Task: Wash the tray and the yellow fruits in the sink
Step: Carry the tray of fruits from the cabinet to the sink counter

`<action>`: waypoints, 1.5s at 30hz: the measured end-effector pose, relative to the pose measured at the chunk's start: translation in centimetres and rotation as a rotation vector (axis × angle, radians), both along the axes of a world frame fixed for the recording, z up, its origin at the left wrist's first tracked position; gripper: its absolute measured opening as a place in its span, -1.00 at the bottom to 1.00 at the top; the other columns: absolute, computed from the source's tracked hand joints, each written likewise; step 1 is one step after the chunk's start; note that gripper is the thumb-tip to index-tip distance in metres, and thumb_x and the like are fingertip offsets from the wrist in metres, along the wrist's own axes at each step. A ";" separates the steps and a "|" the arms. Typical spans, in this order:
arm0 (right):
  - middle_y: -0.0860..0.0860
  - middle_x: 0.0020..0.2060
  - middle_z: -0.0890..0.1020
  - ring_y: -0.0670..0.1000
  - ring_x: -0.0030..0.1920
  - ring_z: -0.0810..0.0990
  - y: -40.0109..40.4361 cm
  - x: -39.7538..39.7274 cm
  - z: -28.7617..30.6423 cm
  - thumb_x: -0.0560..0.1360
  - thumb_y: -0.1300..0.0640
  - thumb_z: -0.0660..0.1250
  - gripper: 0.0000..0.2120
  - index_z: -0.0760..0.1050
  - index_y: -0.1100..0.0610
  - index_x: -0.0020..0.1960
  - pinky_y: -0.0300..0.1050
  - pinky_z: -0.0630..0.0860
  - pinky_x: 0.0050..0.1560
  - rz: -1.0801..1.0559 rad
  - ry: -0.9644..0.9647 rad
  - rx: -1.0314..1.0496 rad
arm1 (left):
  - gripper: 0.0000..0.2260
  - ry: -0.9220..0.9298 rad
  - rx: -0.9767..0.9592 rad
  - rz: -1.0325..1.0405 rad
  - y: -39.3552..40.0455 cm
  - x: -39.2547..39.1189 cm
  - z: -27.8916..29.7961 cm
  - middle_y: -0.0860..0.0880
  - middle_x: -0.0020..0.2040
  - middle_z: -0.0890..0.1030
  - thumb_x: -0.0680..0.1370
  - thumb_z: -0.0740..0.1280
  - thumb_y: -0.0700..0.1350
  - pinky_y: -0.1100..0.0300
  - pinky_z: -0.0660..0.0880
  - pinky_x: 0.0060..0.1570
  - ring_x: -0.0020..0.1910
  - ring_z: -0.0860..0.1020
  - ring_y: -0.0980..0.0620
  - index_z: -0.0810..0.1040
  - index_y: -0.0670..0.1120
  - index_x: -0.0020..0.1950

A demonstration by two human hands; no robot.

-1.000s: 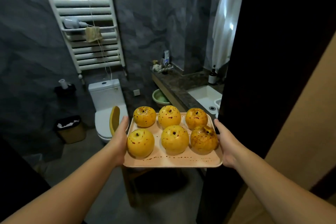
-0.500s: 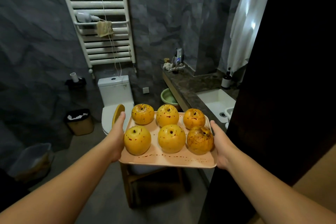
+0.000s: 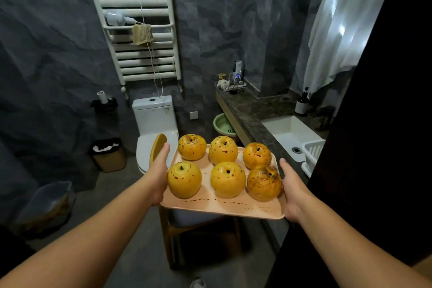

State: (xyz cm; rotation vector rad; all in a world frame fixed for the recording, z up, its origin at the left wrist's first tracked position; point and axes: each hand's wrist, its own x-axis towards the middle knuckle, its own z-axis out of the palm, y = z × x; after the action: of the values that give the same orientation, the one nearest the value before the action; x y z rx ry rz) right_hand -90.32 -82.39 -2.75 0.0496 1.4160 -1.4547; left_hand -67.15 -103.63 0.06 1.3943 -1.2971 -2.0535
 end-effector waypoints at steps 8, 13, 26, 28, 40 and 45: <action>0.26 0.14 0.69 0.36 0.16 0.66 -5.0 -1.6 -0.2 0.52 -0.51 0.03 -0.23 0.69 0.05 0.21 0.41 0.47 0.31 -0.056 0.036 -0.011 | -0.16 -0.020 0.067 -0.032 -6.2 -2.8 -0.6 -0.29 0.15 0.70 0.41 0.13 0.63 -0.29 0.53 0.25 0.10 0.69 -0.36 0.74 -0.02 0.20; 0.25 0.12 0.70 0.35 0.13 0.68 -11.2 -4.5 0.0 0.54 -0.50 0.02 -0.24 0.72 0.05 0.16 0.39 0.50 0.28 -0.106 0.049 0.027 | -0.21 0.091 0.132 -0.117 -13.0 -7.2 -0.4 -0.30 0.13 0.70 0.52 0.11 0.53 -0.28 0.66 -0.01 0.10 0.69 -0.35 0.72 -0.13 0.15; 0.16 -0.24 0.74 0.22 -0.27 0.74 -22.5 -13.4 0.6 0.54 -0.47 0.08 -0.35 0.69 -0.15 -0.44 0.17 0.65 -0.34 -0.307 0.091 0.040 | -0.13 0.131 0.208 -0.327 -26.4 -18.5 1.4 -0.30 0.19 0.69 0.51 0.04 0.56 -0.15 0.66 -0.19 0.03 0.71 -0.33 0.70 -0.14 0.26; 0.20 -0.17 0.75 0.25 -0.23 0.73 -23.3 -14.7 0.7 0.49 -0.51 0.12 -0.34 0.72 -0.08 -0.38 0.21 0.65 -0.29 -0.325 0.073 0.066 | -0.12 0.131 0.216 -0.346 -27.7 -20.0 1.3 -0.30 0.22 0.67 0.50 0.04 0.56 -0.18 0.62 -0.04 0.10 0.69 -0.34 0.70 -0.14 0.28; 0.23 0.03 0.73 0.32 0.11 0.68 -25.5 -19.8 1.1 0.41 -0.58 0.15 -0.20 0.69 0.07 0.15 0.27 0.57 0.21 -0.420 0.060 0.224 | -0.11 0.144 0.289 -0.475 -32.3 -28.3 -0.4 -0.31 0.24 0.66 0.49 0.03 0.58 -0.24 0.61 0.04 0.14 0.67 -0.38 0.65 -0.12 0.34; 0.21 0.10 0.71 0.31 0.14 0.67 -25.6 -22.9 0.8 0.42 -0.57 0.17 -0.17 0.52 0.03 0.40 0.28 0.55 0.25 -0.453 0.057 0.219 | -0.15 0.154 0.267 -0.480 -32.6 -32.2 -1.5 -0.30 0.24 0.67 0.52 0.00 0.55 -0.17 0.65 -0.08 0.13 0.68 -0.33 0.63 -0.08 0.36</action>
State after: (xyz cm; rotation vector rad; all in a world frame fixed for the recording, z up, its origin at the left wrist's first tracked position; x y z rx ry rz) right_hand -113.20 -108.01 -1.97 0.4980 1.6795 -1.6632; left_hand -99.31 -136.22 -1.39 1.0637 -1.4361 -2.6762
